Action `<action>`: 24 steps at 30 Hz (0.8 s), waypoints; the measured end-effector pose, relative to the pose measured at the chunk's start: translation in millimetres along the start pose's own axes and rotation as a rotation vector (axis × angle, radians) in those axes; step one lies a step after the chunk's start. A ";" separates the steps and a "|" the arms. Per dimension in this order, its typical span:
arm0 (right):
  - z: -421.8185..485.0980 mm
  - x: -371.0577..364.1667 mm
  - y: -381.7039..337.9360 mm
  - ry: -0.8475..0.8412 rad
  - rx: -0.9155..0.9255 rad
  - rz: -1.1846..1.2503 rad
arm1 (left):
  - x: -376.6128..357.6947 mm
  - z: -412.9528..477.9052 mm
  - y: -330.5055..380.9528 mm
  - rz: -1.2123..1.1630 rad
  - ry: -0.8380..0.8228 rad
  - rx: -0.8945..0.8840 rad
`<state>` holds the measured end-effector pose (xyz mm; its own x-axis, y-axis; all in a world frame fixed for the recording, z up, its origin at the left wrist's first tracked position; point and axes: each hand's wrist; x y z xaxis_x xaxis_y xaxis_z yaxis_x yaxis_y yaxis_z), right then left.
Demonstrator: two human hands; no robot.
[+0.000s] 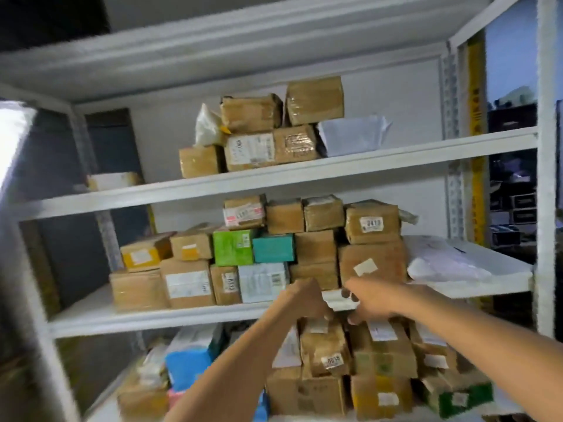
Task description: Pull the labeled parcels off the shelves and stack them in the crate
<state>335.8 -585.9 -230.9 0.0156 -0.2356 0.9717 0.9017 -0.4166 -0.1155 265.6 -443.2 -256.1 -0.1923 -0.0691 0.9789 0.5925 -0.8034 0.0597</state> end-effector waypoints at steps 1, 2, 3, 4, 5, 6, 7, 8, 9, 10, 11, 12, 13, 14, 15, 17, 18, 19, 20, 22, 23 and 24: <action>6.1 1.9 -15.1 0.016 0.044 -0.001 | 7.1 -4.5 -15.5 0.010 0.005 0.026; 12.2 4.2 -29.5 0.029 0.081 -0.003 | 16.7 -9.9 -31.1 0.018 0.008 0.059; 18.3 6.8 -42.6 0.042 0.114 -0.008 | 28.0 -14.9 -46.5 0.018 0.016 0.096; 24.0 10.4 -54.9 0.056 0.140 -0.011 | 40.5 -17.3 -62.4 0.017 0.036 0.140; 30.2 14.8 -65.2 0.081 0.167 -0.005 | 55.4 -20.3 -76.9 0.014 0.061 0.170; 36.8 21.0 -74.1 0.114 0.188 0.015 | 73.2 -22.5 -89.5 0.009 0.085 0.199; 43.9 29.4 -82.6 0.151 0.209 0.041 | 91.9 -23.2 -101.9 0.004 0.129 0.219; 49.9 40.1 -91.1 0.184 0.225 0.068 | 111.9 -23.2 -113.4 -0.006 0.187 0.232; 56.4 52.0 -98.9 0.212 0.236 0.090 | 131.4 -21.9 -125.5 -0.023 0.239 0.252; 63.7 63.3 -106.0 0.239 0.248 0.109 | 147.4 -19.1 -136.8 -0.051 0.294 0.279; 72.3 74.5 -113.0 0.273 0.264 0.117 | 162.4 -15.1 -147.0 -0.076 0.349 0.297; 81.2 83.8 -118.6 0.321 0.275 0.119 | 174.8 -13.7 -154.7 -0.089 0.398 0.306; 91.3 91.7 -125.3 0.374 0.277 0.125 | 184.3 -8.7 -164.0 -0.085 0.438 0.303; 100.7 98.4 -131.0 0.419 0.269 0.129 | 191.9 -3.5 -172.0 -0.074 0.476 0.290; 109.2 104.2 -135.8 0.453 0.255 0.130 | 199.2 2.3 -179.4 -0.058 0.520 0.278; 128.7 112.8 -147.2 0.497 0.234 0.121 | 211.1 18.5 -195.8 -0.073 0.627 0.251; 139.1 115.6 -152.7 0.516 0.225 0.109 | 216.3 27.5 -204.0 -0.098 0.673 0.238; 149.9 118.5 -158.0 0.534 0.217 0.096 | 221.2 37.6 -213.7 -0.122 0.719 0.225; 161.2 120.9 -164.0 0.551 0.202 0.089 | 225.2 46.0 -223.4 -0.154 0.759 0.212; 185.6 127.4 -178.8 0.603 0.157 0.078 | 233.8 63.1 -247.5 -0.191 0.809 0.185; 196.7 131.0 -187.1 0.640 0.141 0.071 | 236.3 69.8 -259.5 -0.205 0.821 0.178; 208.1 135.1 -195.5 0.690 0.129 0.067 | 238.6 77.4 -271.8 -0.211 0.825 0.171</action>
<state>251.5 -353.6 -34.1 -0.1656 -0.7779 0.6061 0.9532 -0.2838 -0.1039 119.3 -195.6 -23.7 -0.7781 -0.3886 0.4935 0.5772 -0.7524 0.3174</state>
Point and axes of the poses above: each hand's wrist, its own z-axis towards the middle knuckle, its own x-axis out of the back of the hand, y = z × x, and after that the axes turned 14 degrees about y, right-handed
